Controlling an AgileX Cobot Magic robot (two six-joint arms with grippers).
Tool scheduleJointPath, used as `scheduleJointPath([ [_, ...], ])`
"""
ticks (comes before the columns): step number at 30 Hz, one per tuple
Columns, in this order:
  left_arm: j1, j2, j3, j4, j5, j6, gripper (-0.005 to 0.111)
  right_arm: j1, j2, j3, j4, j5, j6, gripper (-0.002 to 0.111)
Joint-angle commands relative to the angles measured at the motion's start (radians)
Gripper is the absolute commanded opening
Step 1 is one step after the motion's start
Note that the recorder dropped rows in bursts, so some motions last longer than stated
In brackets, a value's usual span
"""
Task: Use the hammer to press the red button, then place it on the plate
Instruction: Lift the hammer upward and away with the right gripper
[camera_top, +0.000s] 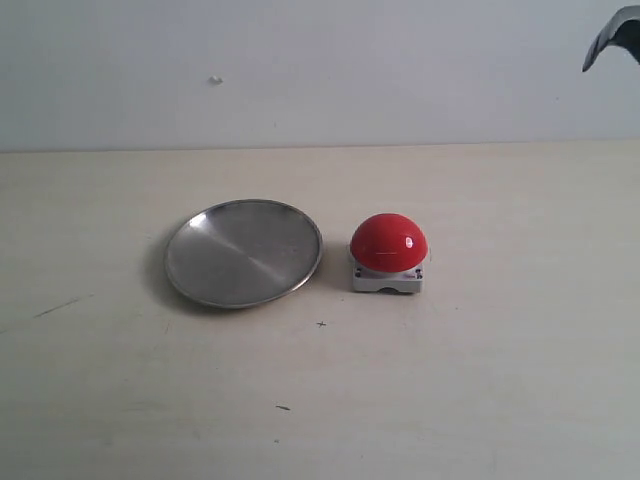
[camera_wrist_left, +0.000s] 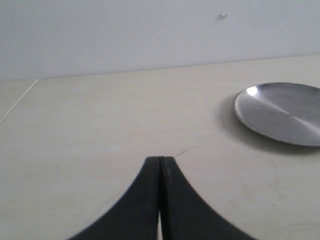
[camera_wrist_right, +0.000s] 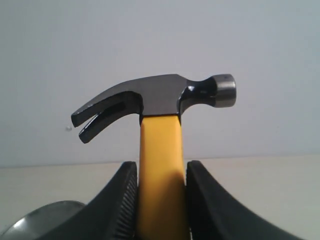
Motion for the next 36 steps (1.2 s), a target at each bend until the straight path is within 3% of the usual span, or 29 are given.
scheduleJointPath([
  [1, 0.002, -0.006, 0.0, -0.001, -0.09, 0.01, 0.0, 0.001, 0.066, 0.002, 0.015, -0.176, -0.035, 0.0],
  [4, 0.002, -0.006, 0.0, -0.16, -0.174, -0.127, 0.0, 0.001, 0.128, -0.001, 0.074, -0.239, -0.09, 0.0],
  [7, 0.002, -0.006, 0.0, -0.17, -0.278, -0.193, 0.0, 0.001, 0.201, -0.001, 0.255, -0.29, -0.243, 0.0],
  [12, 0.002, -0.006, 0.0, -0.174, -0.317, -0.434, 0.0, 0.001, 0.316, -0.005, 0.59, -0.394, -0.546, 0.0],
  [17, 0.001, -0.006, 0.0, -0.174, -0.383, -0.577, 0.0, 0.006, 0.387, -0.048, 0.553, -0.406, -0.584, 0.0],
  [22, -0.038, -0.006, 0.0, -0.146, -0.423, -0.6, 0.0, 0.125, 0.392, -0.062, 0.564, -0.456, -0.686, 0.0],
  [26, -0.115, -0.006, 0.0, -0.123, -0.441, -0.635, 0.0, 0.253, 0.394, -0.062, 0.759, -0.572, -0.887, 0.0],
  [30, -0.211, 0.015, 0.0, 0.078, -0.511, -0.754, 0.0, 0.368, 0.396, -0.062, 0.991, -0.716, -0.999, 0.0],
  [33, -0.28, 0.107, 0.0, 0.307, -0.598, -0.939, 0.001, 0.433, 0.396, -0.062, 1.032, -0.751, -1.016, 0.0],
  [36, -0.319, 0.261, -0.008, 0.432, -0.776, -1.027, 0.006, 0.505, 0.396, -0.062, 1.03, -0.751, -1.003, 0.0],
])
